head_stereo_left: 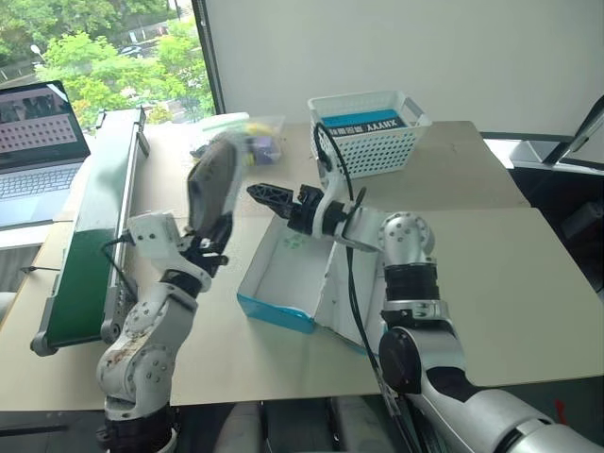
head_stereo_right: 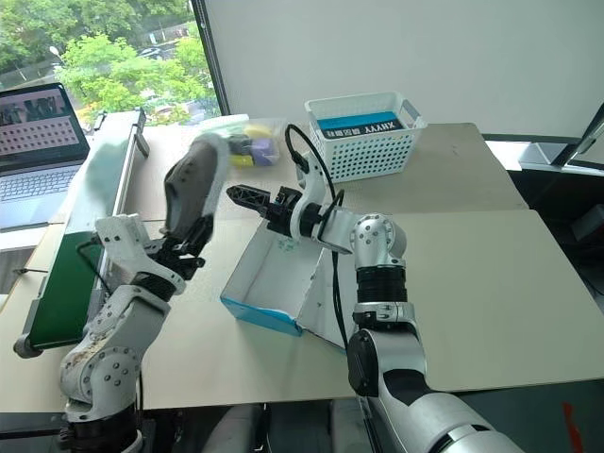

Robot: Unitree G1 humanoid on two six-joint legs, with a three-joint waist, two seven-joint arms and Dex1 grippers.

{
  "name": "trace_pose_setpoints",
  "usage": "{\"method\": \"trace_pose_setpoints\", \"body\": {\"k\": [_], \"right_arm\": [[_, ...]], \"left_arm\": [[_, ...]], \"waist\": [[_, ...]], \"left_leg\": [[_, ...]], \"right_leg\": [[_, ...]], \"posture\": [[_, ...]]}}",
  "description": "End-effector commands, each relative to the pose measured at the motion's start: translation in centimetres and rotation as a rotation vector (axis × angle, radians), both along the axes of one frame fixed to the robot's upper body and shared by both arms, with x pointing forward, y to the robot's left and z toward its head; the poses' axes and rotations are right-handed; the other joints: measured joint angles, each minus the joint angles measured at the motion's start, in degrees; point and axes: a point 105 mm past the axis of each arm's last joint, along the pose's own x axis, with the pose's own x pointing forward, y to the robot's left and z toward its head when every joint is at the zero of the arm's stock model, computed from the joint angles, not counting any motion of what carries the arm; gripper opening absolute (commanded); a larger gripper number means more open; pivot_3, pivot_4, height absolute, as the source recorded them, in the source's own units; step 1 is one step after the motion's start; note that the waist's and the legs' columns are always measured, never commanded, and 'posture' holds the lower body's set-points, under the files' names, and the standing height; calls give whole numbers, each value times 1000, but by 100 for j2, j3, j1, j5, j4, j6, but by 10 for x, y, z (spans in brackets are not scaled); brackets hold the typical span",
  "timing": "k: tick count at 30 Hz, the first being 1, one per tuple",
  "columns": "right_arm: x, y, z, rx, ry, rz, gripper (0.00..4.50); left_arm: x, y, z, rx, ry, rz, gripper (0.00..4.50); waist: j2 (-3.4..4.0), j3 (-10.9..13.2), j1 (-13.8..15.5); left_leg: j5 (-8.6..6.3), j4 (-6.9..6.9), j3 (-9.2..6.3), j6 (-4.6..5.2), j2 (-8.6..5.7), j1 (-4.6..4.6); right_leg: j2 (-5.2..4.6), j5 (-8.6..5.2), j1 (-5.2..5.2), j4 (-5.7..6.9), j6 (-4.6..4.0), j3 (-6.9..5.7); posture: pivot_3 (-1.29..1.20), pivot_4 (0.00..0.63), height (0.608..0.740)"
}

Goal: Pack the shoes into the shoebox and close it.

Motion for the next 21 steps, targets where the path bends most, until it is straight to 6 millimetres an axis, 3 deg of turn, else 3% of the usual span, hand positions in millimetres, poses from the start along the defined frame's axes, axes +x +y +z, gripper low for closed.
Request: {"method": "trace_pose_setpoints", "body": {"k": [1,8,21], "right_arm": [[-2,4,22,43,-77,12,4500],[-2,6,23,45,-75,15,4500],[2,11,31,67,-92,10,4500]], "left_arm": [[-1,-1,18,36,-83,7,2221],[-3,-32,14,62,-70,-126,2221],[-7,-62,15,40,-82,-249,2221]], "waist": [[0,0,33],[0,0,116],[1,0,120]], "left_leg": [[0,0,-1,0,-1,-4],[0,0,-2,0,-1,-6],[0,0,-1,0,-1,-6]], "right_leg": [[-2,0,0,-2,0,-2],[-3,0,-2,-1,0,-3],[-2,0,-4,-2,0,-3]], "posture": [[0,150,738],[0,150,738],[0,150,738]]}}
